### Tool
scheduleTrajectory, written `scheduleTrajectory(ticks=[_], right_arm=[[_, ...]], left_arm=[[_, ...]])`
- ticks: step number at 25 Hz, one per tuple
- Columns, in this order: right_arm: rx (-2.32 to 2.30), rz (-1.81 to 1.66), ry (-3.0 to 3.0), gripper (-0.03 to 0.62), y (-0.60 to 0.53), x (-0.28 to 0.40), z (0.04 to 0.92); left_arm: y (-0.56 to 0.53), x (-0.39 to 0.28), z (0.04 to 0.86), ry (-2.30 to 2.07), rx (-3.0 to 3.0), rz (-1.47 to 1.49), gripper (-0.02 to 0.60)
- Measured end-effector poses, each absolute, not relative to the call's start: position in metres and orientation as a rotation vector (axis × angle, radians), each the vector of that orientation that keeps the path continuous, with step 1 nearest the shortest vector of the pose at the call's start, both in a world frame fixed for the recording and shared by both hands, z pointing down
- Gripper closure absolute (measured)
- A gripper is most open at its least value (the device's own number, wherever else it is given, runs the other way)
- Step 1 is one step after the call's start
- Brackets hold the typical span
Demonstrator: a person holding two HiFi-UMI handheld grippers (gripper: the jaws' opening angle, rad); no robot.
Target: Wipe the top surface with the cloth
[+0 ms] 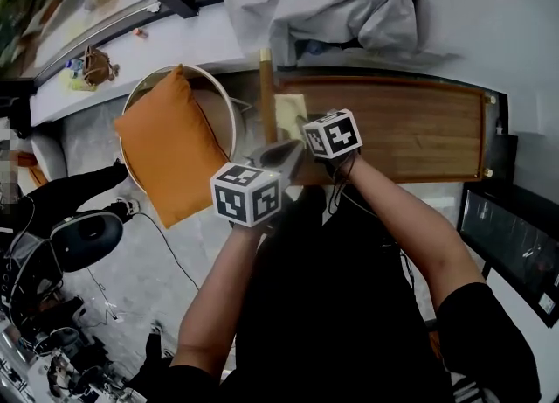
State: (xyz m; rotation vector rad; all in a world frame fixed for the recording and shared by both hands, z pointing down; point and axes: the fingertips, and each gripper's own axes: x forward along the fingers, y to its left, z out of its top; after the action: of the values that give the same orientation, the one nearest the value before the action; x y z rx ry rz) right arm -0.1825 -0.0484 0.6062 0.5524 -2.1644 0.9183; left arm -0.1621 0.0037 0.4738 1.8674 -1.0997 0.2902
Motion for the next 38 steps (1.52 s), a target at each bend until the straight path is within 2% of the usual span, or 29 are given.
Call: scheduleTrajectory(ticks=[6,15,38], right_arm=[[0.558,0.721,-2.064,0.562,-0.051,-0.182,0.639],[0.539,0.651,-2.043,0.562,-0.053,-0.173,0.649],[0.642,0.738,-1.984,0.562,-0.082,-0.024,0.646]], left_arm=[[0.000,-0.158,0.473,-1.066,1.891,0.292,0.572],[-0.002,-0.155,0.479,-1.053,1.883,0.331,0.574],[-0.031,-0.050,0.477,-0.940,1.922,0.403,0.574]])
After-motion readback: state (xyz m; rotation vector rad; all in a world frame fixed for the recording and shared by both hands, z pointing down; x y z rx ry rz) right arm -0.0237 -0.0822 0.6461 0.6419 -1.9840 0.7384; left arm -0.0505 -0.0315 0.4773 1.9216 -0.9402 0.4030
